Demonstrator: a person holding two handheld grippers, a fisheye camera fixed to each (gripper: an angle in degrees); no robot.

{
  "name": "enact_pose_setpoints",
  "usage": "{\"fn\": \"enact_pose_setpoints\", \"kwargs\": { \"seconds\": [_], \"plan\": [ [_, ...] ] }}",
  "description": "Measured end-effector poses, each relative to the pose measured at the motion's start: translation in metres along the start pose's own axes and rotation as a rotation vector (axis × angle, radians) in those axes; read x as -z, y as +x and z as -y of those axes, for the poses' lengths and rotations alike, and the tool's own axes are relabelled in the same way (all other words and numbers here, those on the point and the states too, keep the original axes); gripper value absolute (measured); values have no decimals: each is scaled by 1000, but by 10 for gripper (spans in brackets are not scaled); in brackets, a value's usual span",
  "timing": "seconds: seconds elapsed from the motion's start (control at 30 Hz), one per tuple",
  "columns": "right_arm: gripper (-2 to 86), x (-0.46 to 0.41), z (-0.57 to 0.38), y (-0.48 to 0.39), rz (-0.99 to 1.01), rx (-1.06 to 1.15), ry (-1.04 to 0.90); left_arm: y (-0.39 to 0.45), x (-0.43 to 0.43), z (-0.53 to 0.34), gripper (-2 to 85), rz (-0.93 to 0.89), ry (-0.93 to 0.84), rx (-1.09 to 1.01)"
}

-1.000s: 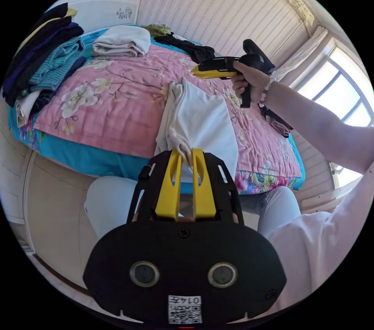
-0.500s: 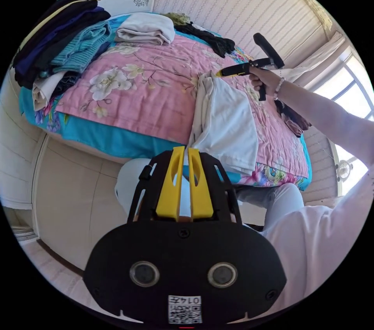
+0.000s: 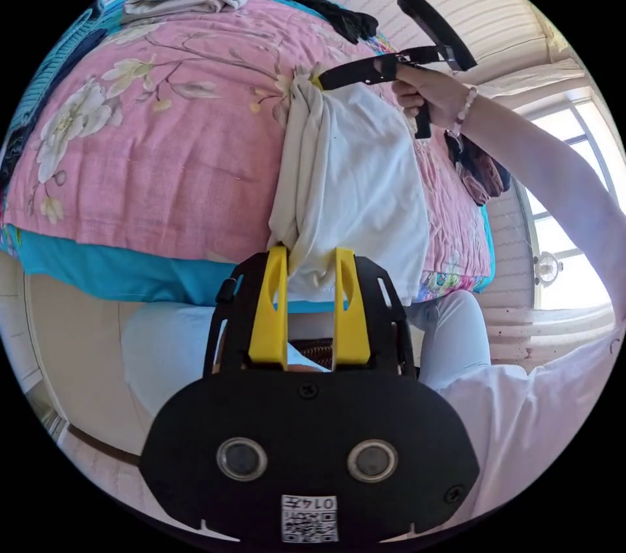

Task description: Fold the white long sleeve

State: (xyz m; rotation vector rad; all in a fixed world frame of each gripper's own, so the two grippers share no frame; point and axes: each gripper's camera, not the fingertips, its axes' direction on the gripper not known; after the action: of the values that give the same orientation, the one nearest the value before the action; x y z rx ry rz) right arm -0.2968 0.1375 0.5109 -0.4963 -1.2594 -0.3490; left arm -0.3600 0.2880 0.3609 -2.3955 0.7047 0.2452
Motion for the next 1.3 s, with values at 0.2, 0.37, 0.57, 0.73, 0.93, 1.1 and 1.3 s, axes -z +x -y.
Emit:
{"fn": "enact_pose_setpoints", "kwargs": {
  "seconds": [0.2, 0.37, 0.57, 0.73, 0.93, 1.1, 1.3],
  "plan": [
    [39, 30, -54, 5, 105, -11, 208, -5, 15, -8, 41, -49, 74, -55],
    [30, 71, -116, 4, 138, 0, 362, 14, 45, -26, 36, -58, 161, -189],
    [24, 114, -147, 2, 133, 32, 460, 35, 85, -30, 34, -45, 279, -311],
    [21, 133, -123, 0, 63, 82, 490, 25, 105, -12, 33, 12, 381, -318],
    [15, 154, -52, -19, 7, 201, 513, -15, 125, 19, 37, 50, 480, -285],
    [14, 149, -64, -59, -25, 333, 582, -50, 117, 12, 41, 53, 555, -208],
    [13, 135, -108, -94, -100, 432, 577, -52, 118, -24, 36, -44, 615, -254]
  ]
}}
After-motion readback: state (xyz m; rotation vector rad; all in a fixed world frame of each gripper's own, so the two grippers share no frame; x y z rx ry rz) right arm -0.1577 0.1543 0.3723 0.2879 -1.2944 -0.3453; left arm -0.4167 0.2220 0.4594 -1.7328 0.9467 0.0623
